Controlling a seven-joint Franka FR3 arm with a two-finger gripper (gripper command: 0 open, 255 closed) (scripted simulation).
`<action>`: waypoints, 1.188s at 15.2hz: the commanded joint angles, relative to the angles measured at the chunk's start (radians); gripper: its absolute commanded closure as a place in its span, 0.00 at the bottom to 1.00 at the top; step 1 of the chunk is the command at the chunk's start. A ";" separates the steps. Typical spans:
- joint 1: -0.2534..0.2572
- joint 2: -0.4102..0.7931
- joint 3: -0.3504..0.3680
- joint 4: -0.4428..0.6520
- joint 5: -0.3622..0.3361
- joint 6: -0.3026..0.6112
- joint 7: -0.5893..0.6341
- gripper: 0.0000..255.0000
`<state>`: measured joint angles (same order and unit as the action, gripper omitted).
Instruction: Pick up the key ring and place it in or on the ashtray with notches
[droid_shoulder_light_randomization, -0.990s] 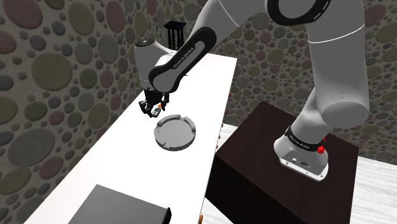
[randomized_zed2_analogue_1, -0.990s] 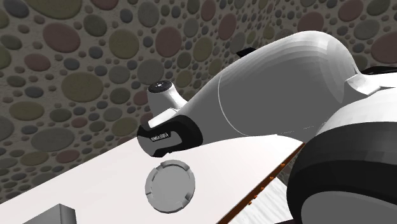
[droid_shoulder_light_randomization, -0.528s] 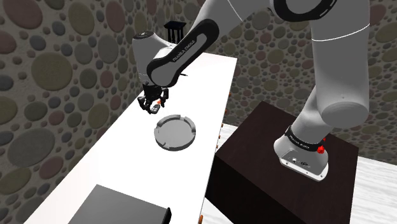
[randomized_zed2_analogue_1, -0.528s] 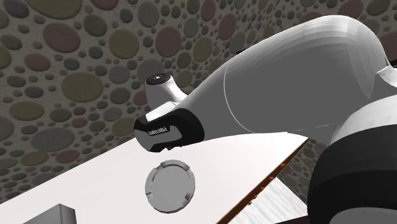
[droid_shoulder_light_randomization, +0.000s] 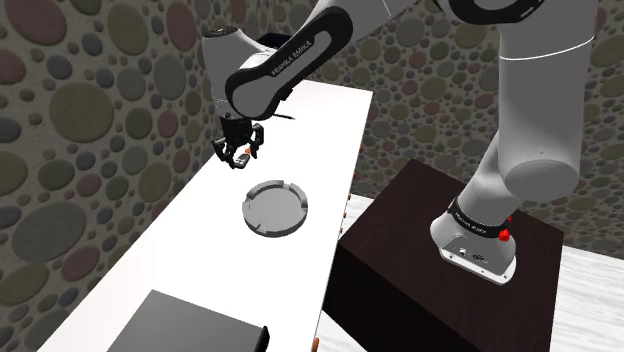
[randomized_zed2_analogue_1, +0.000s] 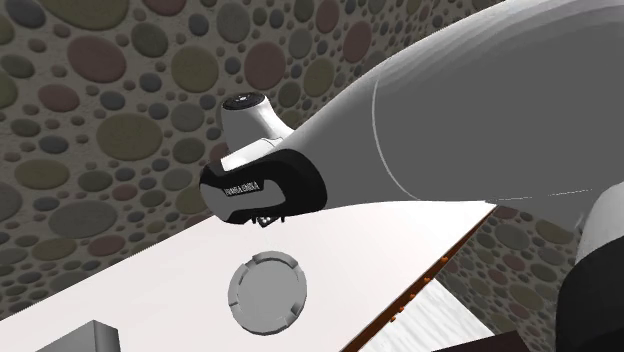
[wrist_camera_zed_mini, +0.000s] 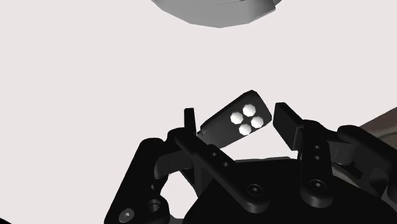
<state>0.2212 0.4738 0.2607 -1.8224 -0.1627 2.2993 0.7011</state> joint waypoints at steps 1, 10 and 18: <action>-0.003 -0.019 0.004 0.002 0.007 -0.021 -0.004 1.00; 0.015 -0.160 0.038 -0.136 0.037 -0.021 0.041 1.00; 0.076 -0.354 0.107 -0.381 0.092 0.037 0.150 1.00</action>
<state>0.2887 0.1538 0.3565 -2.1699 -0.0836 2.3346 0.8373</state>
